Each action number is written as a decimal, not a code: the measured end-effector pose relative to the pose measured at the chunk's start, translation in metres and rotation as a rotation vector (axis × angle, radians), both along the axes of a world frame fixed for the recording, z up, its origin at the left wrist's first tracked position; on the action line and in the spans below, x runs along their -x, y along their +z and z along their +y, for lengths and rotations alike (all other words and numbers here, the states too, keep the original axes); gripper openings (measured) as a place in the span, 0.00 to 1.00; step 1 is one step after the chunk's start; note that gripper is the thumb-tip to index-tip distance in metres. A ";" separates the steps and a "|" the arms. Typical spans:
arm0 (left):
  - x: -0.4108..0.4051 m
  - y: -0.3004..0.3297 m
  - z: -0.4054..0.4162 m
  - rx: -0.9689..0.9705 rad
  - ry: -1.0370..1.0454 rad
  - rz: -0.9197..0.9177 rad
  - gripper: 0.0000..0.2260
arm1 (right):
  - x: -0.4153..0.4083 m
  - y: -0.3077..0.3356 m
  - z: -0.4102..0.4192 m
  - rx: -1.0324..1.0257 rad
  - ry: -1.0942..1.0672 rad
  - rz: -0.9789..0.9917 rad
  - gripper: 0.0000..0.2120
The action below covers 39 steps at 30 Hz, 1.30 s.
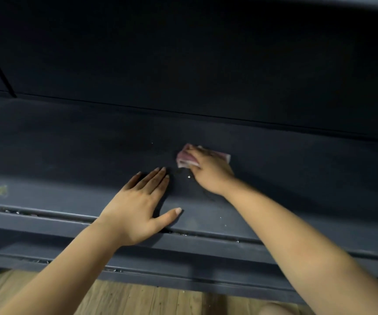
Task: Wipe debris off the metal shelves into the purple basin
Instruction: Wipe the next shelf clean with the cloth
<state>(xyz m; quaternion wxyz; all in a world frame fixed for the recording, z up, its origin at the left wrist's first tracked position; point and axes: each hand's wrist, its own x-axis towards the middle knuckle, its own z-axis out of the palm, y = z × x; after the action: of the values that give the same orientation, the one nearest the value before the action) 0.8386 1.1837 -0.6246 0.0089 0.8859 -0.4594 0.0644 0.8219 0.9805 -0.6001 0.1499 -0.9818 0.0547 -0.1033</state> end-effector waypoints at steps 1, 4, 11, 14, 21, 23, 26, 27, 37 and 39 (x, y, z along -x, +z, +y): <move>0.000 0.001 0.000 0.001 -0.006 0.007 0.38 | 0.002 0.000 0.007 0.004 0.035 0.010 0.21; 0.000 0.003 -0.002 0.042 -0.024 0.044 0.45 | 0.007 0.003 0.011 -0.051 0.066 0.037 0.21; 0.000 0.010 -0.008 0.012 0.020 0.098 0.54 | 0.030 0.006 -0.076 -0.051 -0.337 -0.015 0.23; -0.004 0.006 -0.014 0.032 0.000 0.074 0.51 | 0.036 0.003 -0.121 -0.023 -0.517 0.090 0.24; -0.011 -0.005 -0.011 0.005 -0.025 0.025 0.39 | -0.016 0.000 -0.095 -0.004 -0.395 0.098 0.21; -0.010 -0.004 -0.012 0.025 -0.027 -0.008 0.39 | -0.028 -0.001 -0.067 0.028 -0.260 0.068 0.20; -0.012 -0.005 -0.012 0.065 -0.039 0.020 0.43 | -0.034 -0.001 -0.029 0.048 -0.041 0.020 0.18; -0.013 -0.005 -0.013 0.069 -0.047 0.001 0.42 | -0.034 0.000 -0.019 0.045 0.030 0.016 0.18; -0.011 -0.005 -0.012 0.029 -0.006 -0.066 0.37 | -0.019 0.004 -0.108 -0.131 -0.266 -0.037 0.21; -0.010 -0.005 -0.013 0.043 -0.002 -0.070 0.38 | -0.013 0.003 -0.154 -0.125 -0.489 0.040 0.20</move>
<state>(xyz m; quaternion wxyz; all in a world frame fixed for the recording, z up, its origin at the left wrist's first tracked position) 0.8489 1.1704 -0.6293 0.0120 0.8822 -0.4589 0.1053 0.8352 0.8261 -0.5970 0.1796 -0.9300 0.2999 -0.1133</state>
